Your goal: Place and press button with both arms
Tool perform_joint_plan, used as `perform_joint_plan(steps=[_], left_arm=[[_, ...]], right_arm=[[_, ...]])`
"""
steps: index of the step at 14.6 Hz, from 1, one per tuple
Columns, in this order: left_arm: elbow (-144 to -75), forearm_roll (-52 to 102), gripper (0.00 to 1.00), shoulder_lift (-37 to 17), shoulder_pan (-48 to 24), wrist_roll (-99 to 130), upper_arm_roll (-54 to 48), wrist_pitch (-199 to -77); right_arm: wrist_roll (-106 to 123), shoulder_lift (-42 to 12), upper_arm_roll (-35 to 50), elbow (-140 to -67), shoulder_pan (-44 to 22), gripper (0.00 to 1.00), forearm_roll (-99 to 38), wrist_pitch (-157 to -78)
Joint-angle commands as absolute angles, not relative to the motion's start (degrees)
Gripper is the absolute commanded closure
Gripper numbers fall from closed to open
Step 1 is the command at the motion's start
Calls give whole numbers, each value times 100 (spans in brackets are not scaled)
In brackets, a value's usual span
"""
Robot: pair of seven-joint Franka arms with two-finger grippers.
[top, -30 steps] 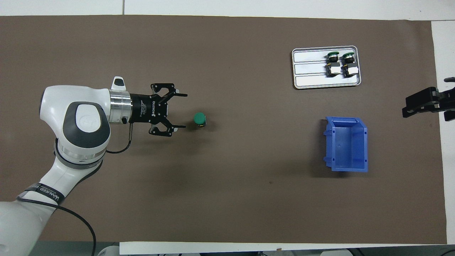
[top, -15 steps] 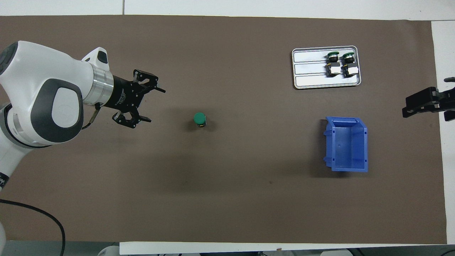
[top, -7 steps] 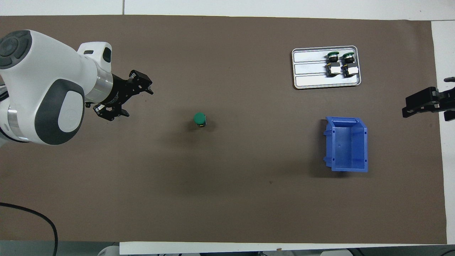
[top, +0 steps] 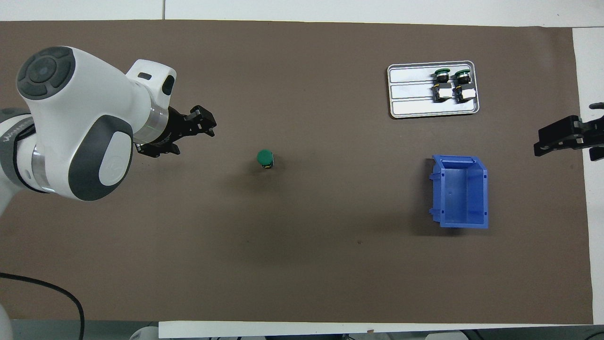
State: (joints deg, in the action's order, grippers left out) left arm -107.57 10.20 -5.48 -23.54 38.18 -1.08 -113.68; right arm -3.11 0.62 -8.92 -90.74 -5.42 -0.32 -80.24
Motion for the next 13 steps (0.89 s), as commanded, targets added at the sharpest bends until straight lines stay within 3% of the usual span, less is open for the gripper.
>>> perform_joint_plan(steps=[1, 6, 13], left_arm=[[-10723, 888, 63, -685, -2645, 3771, -62, -11329], [-10145, 606, 88, -1290, -3268, 4314, -53, -11312], [-9537, 387, 97, -1986, -3595, 4658, -44, -11364]], right_arm=[[-237, 185, -870, -9229, -501, 1, -9, -8103], [-237, 185, -870, -9229, -501, 1, -9, -8103], [-229, 185, -870, -9229, -501, 1, -9, -8103]])
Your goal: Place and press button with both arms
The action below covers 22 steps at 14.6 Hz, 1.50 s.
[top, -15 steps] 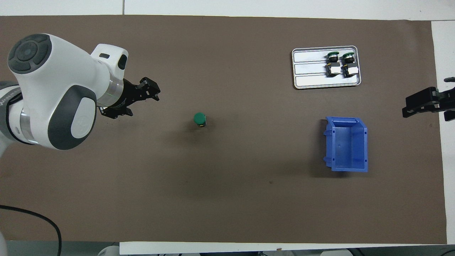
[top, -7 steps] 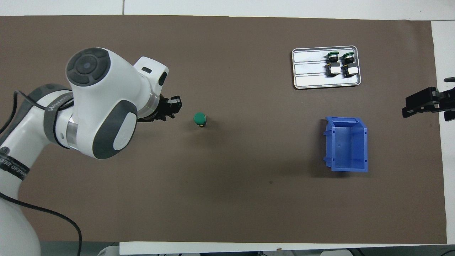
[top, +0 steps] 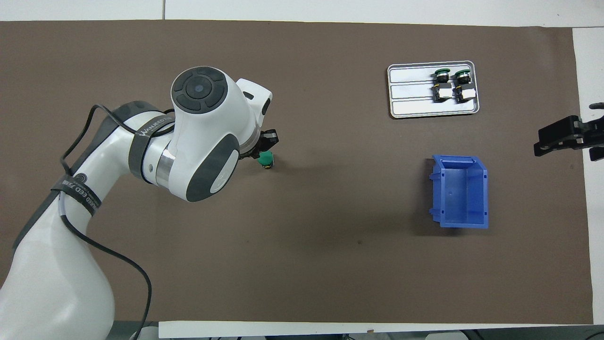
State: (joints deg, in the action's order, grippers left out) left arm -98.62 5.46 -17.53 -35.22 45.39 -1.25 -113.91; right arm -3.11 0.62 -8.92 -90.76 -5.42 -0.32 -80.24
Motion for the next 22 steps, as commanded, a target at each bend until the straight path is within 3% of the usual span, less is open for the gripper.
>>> perform_joint_plan(steps=[1, 22], left_arm=[[-9554, 308, 97, -1986, -3595, 4737, -53, -11399], [-10221, 281, 100, -1951, -3691, 4887, -70, -12085]], right_arm=[[-237, 185, -870, -9229, -501, 1, -9, -8104], [-237, 185, -870, -9229, -501, 1, -9, -8104]])
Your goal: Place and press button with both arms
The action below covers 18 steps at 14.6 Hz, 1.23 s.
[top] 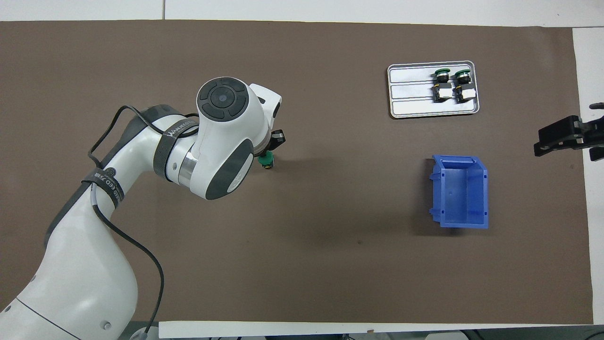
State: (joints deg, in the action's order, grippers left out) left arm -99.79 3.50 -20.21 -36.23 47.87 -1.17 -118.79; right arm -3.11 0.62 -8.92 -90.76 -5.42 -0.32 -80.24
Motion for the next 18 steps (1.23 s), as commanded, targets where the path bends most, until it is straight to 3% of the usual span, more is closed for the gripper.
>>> perform_joint_plan(steps=[1, 8, 14, 17, 18], left_arm=[[-10309, 281, 100, -1925, -3700, 4887, -70, -12137], [-10608, 281, 100, -1907, -3709, 4878, -79, -12419], [-10415, 281, 94, -1671, -3560, 4817, -44, -12296], [-10100, 281, 83, -1574, -3428, 4790, -26, -11955], [-10046, 281, 68, -1565, -3315, 4790, -26, -11849]], right_arm=[[-237, 185, -870, -9229, -501, 1, -9, -8104], [-237, 185, -870, -9229, -501, 1, -9, -8104], [-229, 185, -870, -9229, -501, 1, -9, -8104], [-229, 185, -870, -9229, -501, 1, -9, -8103], [-237, 185, -870, -9229, -501, 1, -9, -8095]])
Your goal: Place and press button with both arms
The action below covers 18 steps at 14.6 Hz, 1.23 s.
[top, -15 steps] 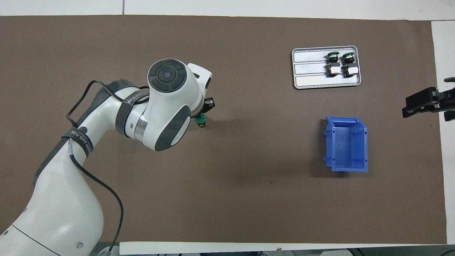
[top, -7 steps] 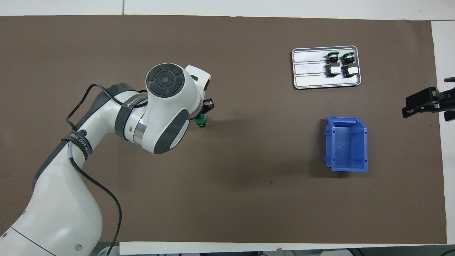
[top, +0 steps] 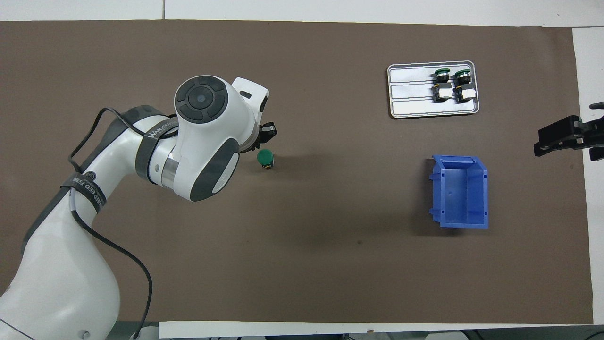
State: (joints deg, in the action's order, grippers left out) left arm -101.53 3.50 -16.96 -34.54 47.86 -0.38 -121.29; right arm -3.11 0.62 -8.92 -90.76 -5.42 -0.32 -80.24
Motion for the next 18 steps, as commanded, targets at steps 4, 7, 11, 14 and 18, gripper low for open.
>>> perform_joint_plan(steps=[4, 7, 11, 14, 18], left_arm=[[-10046, 272, 6, -1319, -2919, 4283, 17, -11436], [-10046, 237, 0, -1134, -2471, 3650, 18, -11023], [-10046, 229, 0, -836, -1681, 2263, 18, -10390], [-10046, 220, 0, -590, -1171, 1610, 18, -10003], [-9775, 211, 0, -326, -774, 1257, 26, -9319]], right_arm=[[-237, 185, -870, -9229, -501, 1, -9, -8104], [-237, 185, -870, -9229, -501, 1, -9, -8104], [-237, 185, -870, -9229, -501, 1, -9, -8103], [-237, 185, -870, -9229, -501, 1, -9, -8095], [-246, 167, -870, -9202, -501, 1, -9, -8173]])
